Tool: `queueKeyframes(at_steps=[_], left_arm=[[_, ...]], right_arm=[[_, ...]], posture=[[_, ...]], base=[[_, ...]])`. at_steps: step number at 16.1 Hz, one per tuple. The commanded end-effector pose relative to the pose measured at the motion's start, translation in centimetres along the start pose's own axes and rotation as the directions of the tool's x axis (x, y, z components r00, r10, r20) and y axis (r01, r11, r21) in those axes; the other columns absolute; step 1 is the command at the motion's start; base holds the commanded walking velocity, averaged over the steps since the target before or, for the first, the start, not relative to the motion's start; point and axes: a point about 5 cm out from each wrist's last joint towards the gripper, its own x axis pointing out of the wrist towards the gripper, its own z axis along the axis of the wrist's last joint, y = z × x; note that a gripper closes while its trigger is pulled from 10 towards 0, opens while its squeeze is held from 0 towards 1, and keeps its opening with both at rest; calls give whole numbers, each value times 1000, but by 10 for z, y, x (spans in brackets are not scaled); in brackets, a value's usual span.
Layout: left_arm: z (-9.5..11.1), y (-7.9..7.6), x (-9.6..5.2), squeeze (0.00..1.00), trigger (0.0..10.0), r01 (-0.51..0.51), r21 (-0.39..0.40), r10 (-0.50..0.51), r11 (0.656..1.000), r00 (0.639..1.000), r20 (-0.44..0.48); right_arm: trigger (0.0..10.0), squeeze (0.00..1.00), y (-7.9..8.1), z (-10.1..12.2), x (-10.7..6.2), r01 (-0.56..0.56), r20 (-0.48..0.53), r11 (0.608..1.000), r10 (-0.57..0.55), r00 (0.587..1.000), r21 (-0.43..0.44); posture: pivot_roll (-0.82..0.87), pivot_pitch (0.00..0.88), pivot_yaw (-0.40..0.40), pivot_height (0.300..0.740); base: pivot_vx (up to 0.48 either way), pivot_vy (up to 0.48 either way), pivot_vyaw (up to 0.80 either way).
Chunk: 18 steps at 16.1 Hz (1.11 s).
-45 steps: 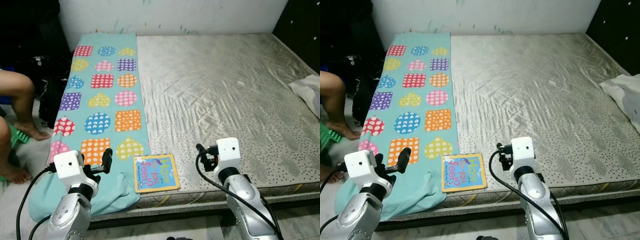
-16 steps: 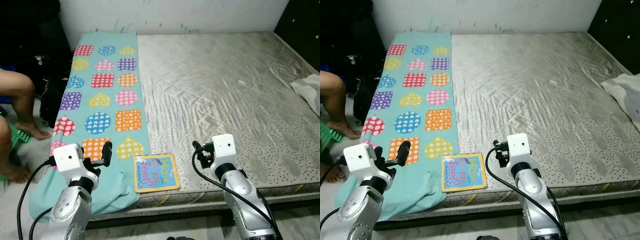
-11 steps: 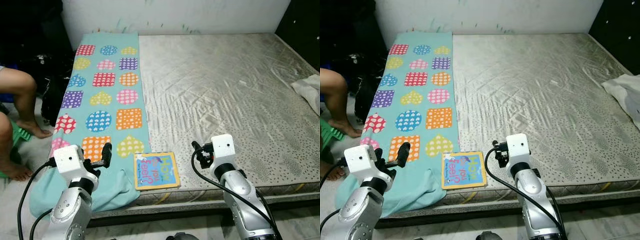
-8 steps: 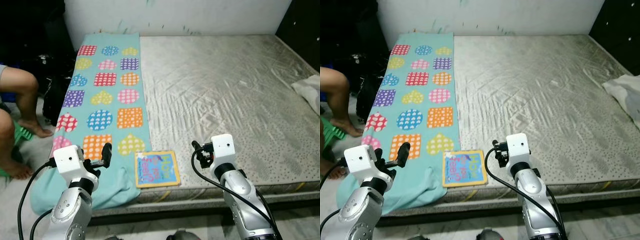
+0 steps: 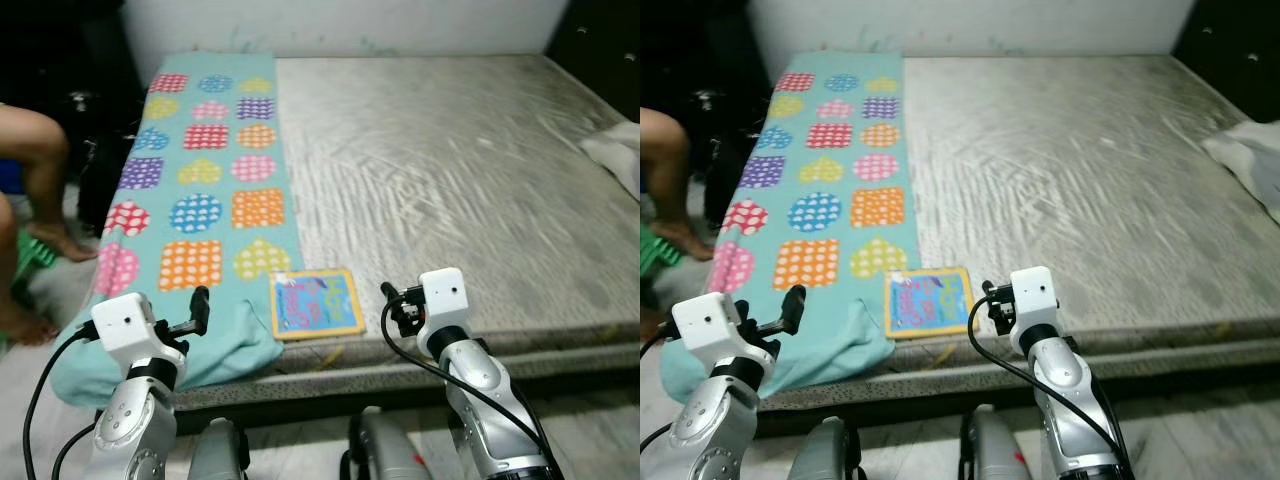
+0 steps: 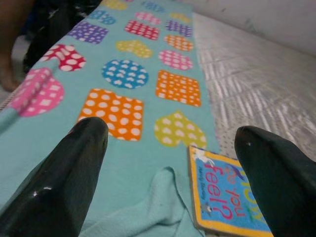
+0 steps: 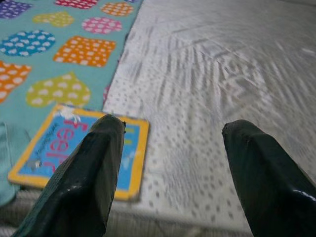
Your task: Clean up the room
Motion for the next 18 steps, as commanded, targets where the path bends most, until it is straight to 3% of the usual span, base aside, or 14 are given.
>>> queueKeyframes(at_steps=[1,15,18], left_arm=[[2,-2,0,0,10000,10,1,-10,1000,1000,15],[1,-4,1,0,10000,27,-8,-27,1000,999,24],[-1,-4,1,0,10000,15,-6,-15,1000,1000,13]], right_arm=[[10000,0,-2,1,0,6,5,1000,-6,1000,7],[10000,0,-2,0,2,-1,5,1000,1,1000,-3],[10000,0,-2,-1,2,-3,4,1000,3,1000,-4]], posture=[[-109,118,-11,621],[-108,106,-13,621],[-106,104,-15,621]], base=[[0,0,0],[370,0,0],[0,0,0]])
